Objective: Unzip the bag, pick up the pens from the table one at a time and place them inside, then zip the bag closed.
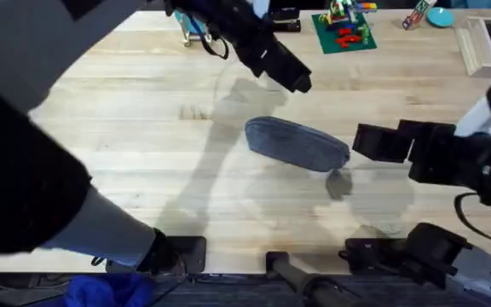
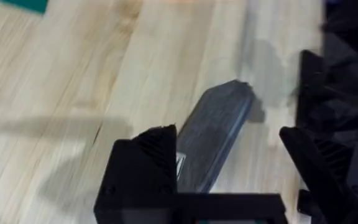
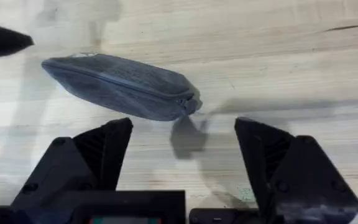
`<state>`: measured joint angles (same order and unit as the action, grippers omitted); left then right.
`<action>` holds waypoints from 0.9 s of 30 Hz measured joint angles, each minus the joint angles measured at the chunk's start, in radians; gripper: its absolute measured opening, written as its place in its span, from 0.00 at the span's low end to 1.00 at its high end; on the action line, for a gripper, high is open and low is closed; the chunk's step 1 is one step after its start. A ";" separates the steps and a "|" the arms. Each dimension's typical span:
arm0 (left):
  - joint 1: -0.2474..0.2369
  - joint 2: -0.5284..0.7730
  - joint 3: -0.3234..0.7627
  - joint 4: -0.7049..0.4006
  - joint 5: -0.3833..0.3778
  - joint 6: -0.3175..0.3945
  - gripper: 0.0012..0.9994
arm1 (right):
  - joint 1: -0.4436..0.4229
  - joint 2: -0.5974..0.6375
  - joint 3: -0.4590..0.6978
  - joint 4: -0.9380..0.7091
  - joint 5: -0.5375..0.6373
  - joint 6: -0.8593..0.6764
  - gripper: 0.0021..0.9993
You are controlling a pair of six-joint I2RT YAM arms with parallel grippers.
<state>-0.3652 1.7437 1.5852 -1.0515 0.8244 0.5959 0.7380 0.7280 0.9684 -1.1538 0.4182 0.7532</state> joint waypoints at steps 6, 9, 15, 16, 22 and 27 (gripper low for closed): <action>-0.076 -0.119 0.000 -0.014 -0.249 -0.203 1.00 | 0.000 0.000 0.000 0.000 0.000 -0.003 1.00; -0.133 -0.252 0.000 -0.129 -0.450 -0.384 1.00 | 0.000 0.000 0.016 -0.025 0.000 -0.005 1.00; -0.195 -0.343 0.000 -0.335 -0.688 -0.630 1.00 | 0.000 0.000 0.083 -0.129 0.000 -0.044 1.00; -0.205 -0.353 0.000 -0.362 -0.716 -0.662 1.00 | 0.000 0.000 0.095 -0.153 0.000 -0.048 1.00; -0.274 -0.399 0.000 -0.513 -0.818 -0.804 1.00 | 0.000 0.000 0.167 -0.286 -0.001 -0.062 1.00; -0.328 -0.421 0.000 -0.588 -0.848 -0.901 1.00 | 0.000 0.000 0.222 -0.360 -0.004 -0.078 1.00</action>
<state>-0.6934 1.3228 1.5852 -1.6391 -0.0236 -0.3051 0.7380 0.7277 1.1900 -1.5142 0.4145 0.6751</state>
